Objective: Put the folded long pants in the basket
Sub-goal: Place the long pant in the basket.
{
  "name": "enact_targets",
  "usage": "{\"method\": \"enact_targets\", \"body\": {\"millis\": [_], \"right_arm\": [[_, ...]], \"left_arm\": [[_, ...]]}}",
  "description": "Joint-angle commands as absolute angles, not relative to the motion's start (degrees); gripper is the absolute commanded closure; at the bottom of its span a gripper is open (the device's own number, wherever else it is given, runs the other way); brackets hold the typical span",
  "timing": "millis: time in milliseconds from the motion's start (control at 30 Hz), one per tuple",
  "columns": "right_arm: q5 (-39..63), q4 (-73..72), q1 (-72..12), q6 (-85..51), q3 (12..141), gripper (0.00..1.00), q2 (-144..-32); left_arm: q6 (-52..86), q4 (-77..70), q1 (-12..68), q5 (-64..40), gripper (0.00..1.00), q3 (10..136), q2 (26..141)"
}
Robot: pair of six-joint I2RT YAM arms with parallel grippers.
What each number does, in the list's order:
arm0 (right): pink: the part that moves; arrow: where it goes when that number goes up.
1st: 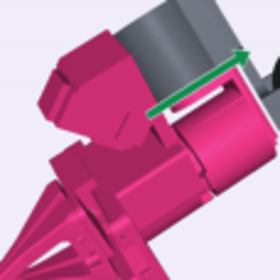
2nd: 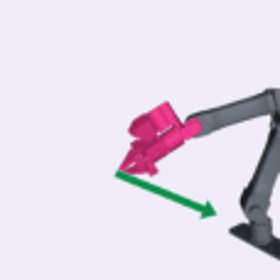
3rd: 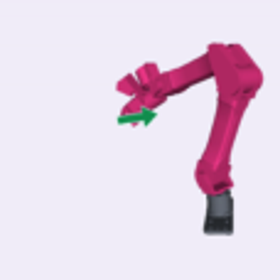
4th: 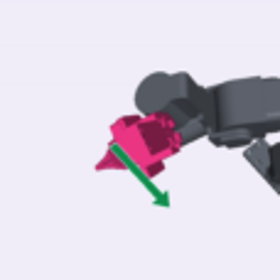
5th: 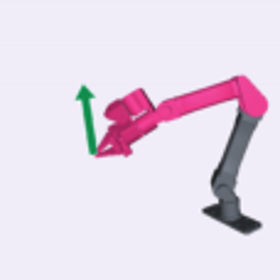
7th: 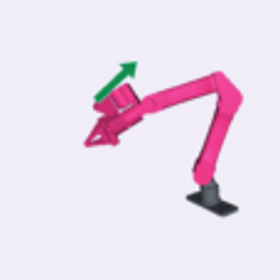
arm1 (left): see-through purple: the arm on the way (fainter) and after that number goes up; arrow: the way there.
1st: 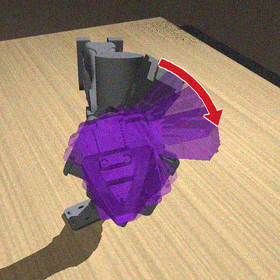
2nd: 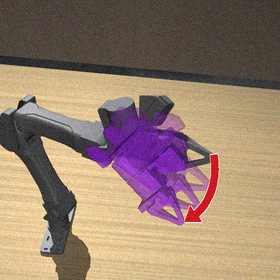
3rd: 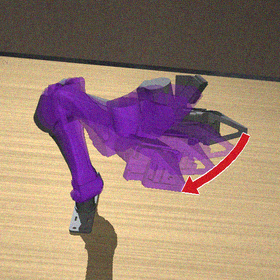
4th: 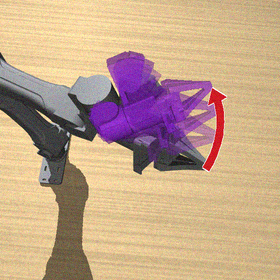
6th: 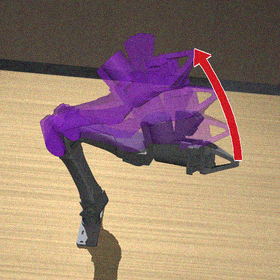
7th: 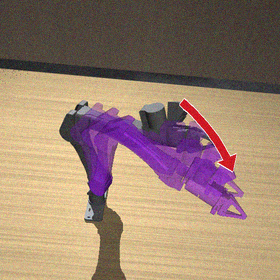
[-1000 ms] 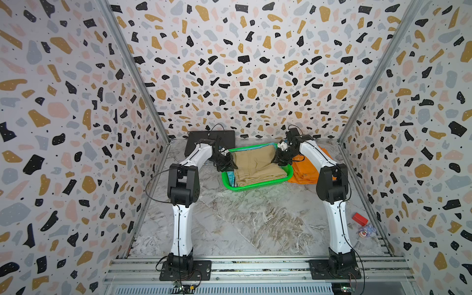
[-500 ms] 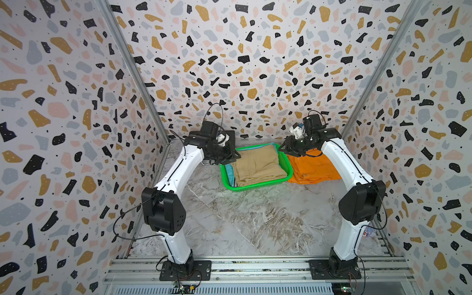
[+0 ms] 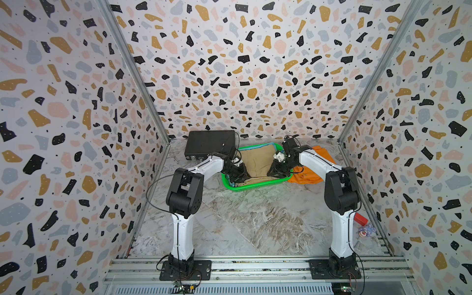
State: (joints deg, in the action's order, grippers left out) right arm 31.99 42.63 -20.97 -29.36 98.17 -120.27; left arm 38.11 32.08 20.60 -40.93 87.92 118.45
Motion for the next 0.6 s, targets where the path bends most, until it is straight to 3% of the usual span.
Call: {"method": "enact_targets", "body": {"millis": [0,300,567], "right_arm": [[27.2,46.0,-21.0,-28.5,96.6,0.66,-117.9],[26.0,51.7,-21.0,-27.6,111.1,0.58,-114.2],[21.7,49.6,-20.9,-26.7,131.1,0.59,-125.0]], "left_arm": [[37.2,33.0,19.7,-39.9,0.76,85.3,117.7],[39.5,35.0,15.9,-43.1,0.70,96.3,112.5],[40.1,36.5,13.3,-42.4,0.70,109.1,119.7]]}}
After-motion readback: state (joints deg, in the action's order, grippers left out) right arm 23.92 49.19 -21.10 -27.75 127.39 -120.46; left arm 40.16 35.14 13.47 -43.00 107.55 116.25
